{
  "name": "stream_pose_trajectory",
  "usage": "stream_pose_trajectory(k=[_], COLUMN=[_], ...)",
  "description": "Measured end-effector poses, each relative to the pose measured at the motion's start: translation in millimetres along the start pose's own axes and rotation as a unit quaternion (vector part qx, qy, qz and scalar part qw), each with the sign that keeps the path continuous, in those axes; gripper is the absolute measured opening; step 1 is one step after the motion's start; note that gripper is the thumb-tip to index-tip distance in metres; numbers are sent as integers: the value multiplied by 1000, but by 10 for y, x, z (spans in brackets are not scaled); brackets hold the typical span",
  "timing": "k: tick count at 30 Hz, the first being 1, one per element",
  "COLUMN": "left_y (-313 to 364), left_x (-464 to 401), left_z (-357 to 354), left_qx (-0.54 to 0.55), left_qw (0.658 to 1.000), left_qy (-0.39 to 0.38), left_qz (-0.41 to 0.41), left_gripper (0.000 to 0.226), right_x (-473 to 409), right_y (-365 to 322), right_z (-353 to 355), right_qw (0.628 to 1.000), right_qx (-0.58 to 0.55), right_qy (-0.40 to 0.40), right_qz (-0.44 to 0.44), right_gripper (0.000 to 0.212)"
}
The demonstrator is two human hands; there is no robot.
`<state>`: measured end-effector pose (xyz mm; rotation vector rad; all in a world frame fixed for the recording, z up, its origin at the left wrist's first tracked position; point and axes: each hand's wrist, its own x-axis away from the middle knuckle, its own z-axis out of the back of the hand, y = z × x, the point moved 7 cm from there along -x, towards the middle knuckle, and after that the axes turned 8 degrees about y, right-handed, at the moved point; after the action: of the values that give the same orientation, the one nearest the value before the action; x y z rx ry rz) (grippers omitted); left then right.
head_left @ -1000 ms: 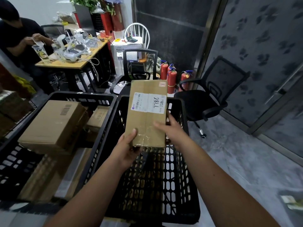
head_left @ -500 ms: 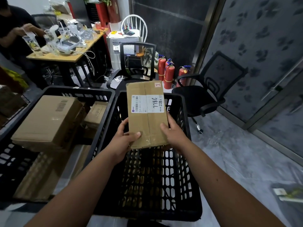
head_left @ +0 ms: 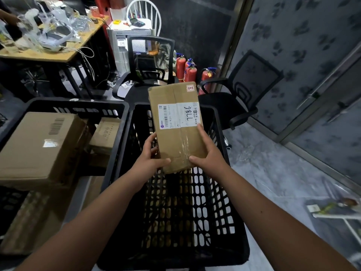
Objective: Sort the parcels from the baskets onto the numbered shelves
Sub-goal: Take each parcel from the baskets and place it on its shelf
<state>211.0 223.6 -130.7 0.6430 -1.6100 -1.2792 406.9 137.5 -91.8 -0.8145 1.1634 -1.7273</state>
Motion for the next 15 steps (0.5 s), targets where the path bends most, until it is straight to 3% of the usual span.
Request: stream_pose_trajectory(k=[3,7,12,15], left_y=[134,377,544,601], left_x=[-90,-132,-107,28], left_z=[36,111,268,297], left_qx=[-65,-177,-308,-361], left_qw=[997,978,928,899], left_qy=[-25,-40,51,101], left_qz=[-38,-104,-201,-227], left_gripper=[122,124,101,98], right_x=[-79,-107,-58,-33], right_y=[-66,-140,-118,-102], right_z=[42,84,75,54], right_qw=[1000,999,999,999], right_qx=[-1,-22,-18,-29], right_qy=[21,43,38,24], right_qz=[3,4,8,11], right_gripper=[110,106,107,107])
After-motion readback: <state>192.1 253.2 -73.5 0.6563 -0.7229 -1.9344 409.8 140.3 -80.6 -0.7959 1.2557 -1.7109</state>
